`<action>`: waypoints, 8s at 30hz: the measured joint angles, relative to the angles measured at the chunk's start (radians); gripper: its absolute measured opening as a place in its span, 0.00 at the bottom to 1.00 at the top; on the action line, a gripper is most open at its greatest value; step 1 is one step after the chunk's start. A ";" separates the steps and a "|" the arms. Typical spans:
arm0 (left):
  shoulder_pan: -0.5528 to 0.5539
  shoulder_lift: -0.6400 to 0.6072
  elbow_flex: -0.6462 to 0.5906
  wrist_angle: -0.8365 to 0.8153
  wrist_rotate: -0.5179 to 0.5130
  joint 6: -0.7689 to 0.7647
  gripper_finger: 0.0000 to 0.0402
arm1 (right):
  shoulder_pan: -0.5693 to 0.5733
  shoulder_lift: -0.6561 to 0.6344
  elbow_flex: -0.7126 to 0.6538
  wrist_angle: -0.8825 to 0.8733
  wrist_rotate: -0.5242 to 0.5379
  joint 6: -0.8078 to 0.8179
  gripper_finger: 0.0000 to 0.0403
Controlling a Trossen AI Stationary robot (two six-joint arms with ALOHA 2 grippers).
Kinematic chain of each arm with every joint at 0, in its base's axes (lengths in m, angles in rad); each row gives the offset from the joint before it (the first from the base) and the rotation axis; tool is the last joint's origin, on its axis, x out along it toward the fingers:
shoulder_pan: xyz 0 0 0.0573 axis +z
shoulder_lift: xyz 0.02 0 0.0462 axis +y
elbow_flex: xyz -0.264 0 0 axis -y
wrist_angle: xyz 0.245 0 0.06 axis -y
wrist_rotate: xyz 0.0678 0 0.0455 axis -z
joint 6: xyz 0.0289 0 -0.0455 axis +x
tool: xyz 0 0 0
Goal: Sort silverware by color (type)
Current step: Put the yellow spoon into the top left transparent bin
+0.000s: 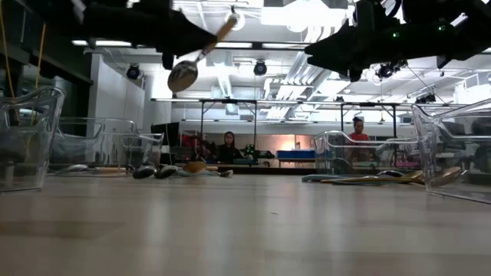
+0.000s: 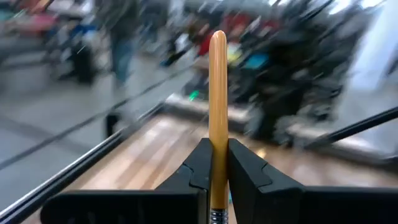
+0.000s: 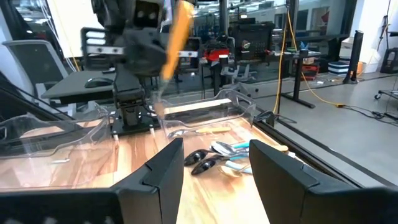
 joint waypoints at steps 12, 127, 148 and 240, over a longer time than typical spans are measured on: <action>-0.026 -0.001 -0.210 0.386 0.107 0.077 0.05 | 0.000 0.073 0.018 0.134 -0.107 -0.083 0.42; 0.395 0.127 0.149 -1.248 -0.513 -0.420 0.03 | -0.046 0.364 0.278 0.104 -0.260 -0.042 0.42; 0.417 0.267 0.152 -1.227 -0.477 -0.395 0.06 | -0.046 0.364 0.278 0.100 -0.262 -0.042 0.42; -0.030 -0.050 0.103 -0.354 -0.340 0.053 0.30 | -0.052 0.364 0.278 0.074 -0.261 -0.133 0.42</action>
